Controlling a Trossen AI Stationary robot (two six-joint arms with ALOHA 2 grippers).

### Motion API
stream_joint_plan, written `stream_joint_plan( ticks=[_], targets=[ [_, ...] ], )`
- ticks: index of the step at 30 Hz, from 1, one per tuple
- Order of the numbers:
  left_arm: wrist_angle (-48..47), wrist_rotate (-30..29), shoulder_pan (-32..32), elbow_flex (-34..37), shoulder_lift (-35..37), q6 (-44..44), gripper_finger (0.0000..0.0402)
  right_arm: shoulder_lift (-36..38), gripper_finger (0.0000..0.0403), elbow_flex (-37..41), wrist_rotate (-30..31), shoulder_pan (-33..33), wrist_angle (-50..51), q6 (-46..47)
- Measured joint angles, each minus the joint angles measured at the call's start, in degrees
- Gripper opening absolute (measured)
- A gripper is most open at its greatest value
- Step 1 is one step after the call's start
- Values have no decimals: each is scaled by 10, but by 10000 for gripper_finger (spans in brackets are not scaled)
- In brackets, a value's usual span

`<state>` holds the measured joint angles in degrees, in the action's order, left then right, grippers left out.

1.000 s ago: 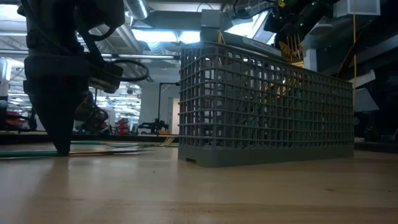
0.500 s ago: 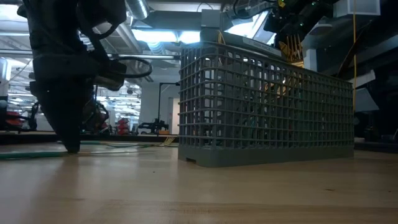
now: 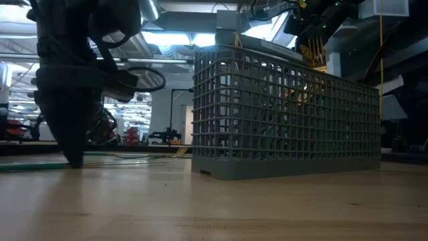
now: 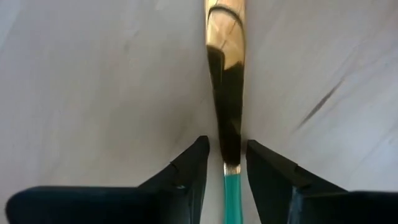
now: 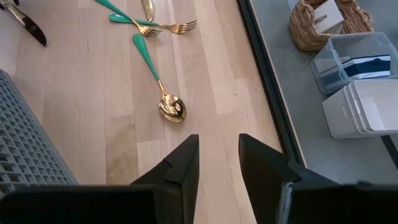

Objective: Sort silverware
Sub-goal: Put the gold knife into the gray silverware organizer

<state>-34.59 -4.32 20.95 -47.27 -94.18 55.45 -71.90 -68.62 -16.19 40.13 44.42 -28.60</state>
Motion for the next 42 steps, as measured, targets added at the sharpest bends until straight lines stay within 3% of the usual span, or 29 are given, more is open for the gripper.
stream_joint_plan(
  ticks=[6, 11, 24, 42],
  targets=[
    [-28, 60, -11, 1, 2, 3, 88, 0, 115, 0, 0, 0, 0, 0],
    [-32, 75, -23, 2, 2, -4, 72, 0, 115, 0, 0, 0, 0, 0],
    [-23, 81, -39, 3, 2, -4, 23, 0, 115, 0, 0, 0, -1, 0],
    [12, 62, -39, 7, 35, -4, 27, 0, 115, 0, 0, 0, -2, 0]
  ],
)
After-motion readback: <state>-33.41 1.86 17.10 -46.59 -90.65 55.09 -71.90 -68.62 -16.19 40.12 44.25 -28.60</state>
